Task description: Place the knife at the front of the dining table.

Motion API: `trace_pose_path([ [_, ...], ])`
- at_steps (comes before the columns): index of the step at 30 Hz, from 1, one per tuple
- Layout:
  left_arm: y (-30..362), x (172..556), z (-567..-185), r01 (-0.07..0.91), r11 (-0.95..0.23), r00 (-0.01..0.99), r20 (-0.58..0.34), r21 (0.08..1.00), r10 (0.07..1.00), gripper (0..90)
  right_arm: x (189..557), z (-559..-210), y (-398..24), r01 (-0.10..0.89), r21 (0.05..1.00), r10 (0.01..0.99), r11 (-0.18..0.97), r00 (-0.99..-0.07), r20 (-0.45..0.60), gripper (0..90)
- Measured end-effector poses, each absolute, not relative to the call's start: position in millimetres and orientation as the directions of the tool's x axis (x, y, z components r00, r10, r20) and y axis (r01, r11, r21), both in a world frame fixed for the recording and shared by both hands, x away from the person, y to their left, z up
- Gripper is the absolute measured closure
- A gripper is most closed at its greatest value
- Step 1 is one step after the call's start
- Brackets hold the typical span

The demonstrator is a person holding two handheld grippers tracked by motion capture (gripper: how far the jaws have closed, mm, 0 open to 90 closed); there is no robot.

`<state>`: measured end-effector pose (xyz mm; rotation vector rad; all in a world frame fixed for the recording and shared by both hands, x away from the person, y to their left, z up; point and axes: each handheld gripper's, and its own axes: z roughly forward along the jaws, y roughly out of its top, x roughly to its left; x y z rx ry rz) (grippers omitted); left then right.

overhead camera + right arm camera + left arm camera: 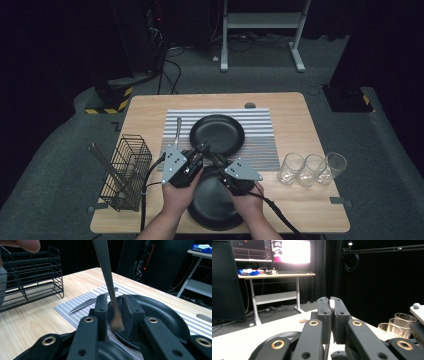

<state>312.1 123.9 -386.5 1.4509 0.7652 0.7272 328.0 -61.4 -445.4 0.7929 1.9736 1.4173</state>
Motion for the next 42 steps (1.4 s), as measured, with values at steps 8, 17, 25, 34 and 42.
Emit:
trace_pose_path([
  [8,124,311,-384,0.027,0.009,0.579,-0.023,1.000,0.815,86.2,331,-445,-59,0.132,0.955,0.745,0.265,-0.657,-0.116,78.2],
  [17,125,311,-381,0.030,0.010,0.583,-0.025,1.000,0.812,86.3,333,-440,-52,0.119,0.955,0.741,0.273,-0.659,-0.130,79.1],
  [25,126,310,-377,0.023,0.016,0.574,-0.026,1.000,0.818,86.1,335,-434,-49,0.123,0.952,0.737,0.280,-0.663,-0.131,79.6],
  [34,127,309,-373,0.024,0.014,0.579,-0.025,1.000,0.815,86.2,334,-430,-45,0.111,0.955,0.738,0.275,-0.661,-0.136,75.9],
  [42,123,308,-376,0.024,-0.010,0.578,-0.006,1.000,0.816,83.6,331,-435,-41,0.082,0.942,0.722,0.327,-0.664,-0.193,84.4],
])
